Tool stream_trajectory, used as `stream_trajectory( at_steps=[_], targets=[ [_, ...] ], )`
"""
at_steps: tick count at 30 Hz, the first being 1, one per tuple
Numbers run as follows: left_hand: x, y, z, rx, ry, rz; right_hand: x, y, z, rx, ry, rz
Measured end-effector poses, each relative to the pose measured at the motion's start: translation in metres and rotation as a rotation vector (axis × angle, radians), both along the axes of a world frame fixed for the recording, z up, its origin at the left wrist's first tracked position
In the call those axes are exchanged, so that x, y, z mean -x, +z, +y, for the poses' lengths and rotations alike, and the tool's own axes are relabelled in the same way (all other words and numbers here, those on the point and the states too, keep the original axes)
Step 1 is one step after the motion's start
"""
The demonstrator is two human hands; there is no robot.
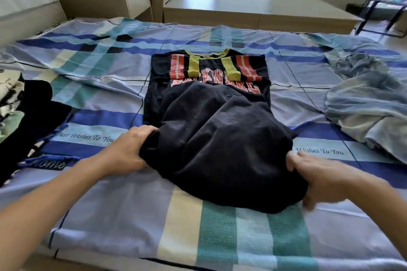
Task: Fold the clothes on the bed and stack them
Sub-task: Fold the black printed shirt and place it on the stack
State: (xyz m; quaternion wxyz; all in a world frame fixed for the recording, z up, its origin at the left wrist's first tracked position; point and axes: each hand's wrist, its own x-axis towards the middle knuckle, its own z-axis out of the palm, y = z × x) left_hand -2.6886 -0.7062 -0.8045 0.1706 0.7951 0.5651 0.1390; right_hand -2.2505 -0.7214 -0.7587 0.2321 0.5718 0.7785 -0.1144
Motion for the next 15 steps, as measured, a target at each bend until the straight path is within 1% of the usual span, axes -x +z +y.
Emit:
stream_trajectory(
  at_steps=[1,2,3,5,8,9,10,11,13,15],
  targets=[
    [-0.007,0.003,-0.001,-0.05,0.036,-0.074,-0.001,-0.006,-0.002,0.067,0.03,0.031],
    [-0.014,0.006,-0.002,-0.102,0.073,-0.14,-0.004,-0.013,-0.002,0.067,0.066,0.067],
    [-0.021,0.011,-0.004,-0.144,0.124,-0.196,-0.006,-0.02,0.0,0.007,0.101,0.118],
    [-0.031,0.019,-0.006,-0.244,0.211,-0.324,-0.011,-0.032,0.009,-0.191,0.153,0.271],
    [-0.038,0.033,-0.009,-0.419,0.333,-0.396,-0.012,-0.04,0.024,-0.434,0.109,0.479],
    [-0.039,0.038,-0.009,-0.479,0.365,-0.425,-0.008,-0.042,0.027,-0.475,0.038,0.594],
    [-0.038,0.042,-0.01,-0.523,0.402,-0.462,-0.003,-0.04,0.029,-0.469,-0.077,0.755],
    [-0.038,0.047,-0.01,-0.539,0.44,-0.506,0.001,-0.038,0.03,-0.432,-0.218,0.96],
    [-0.034,0.056,-0.009,-0.491,0.489,-0.617,0.009,-0.027,0.032,-0.344,-0.467,1.357],
    [-0.03,0.061,-0.008,-0.352,0.526,-0.816,0.013,-0.013,0.033,-0.302,-0.637,1.606]
  ],
)
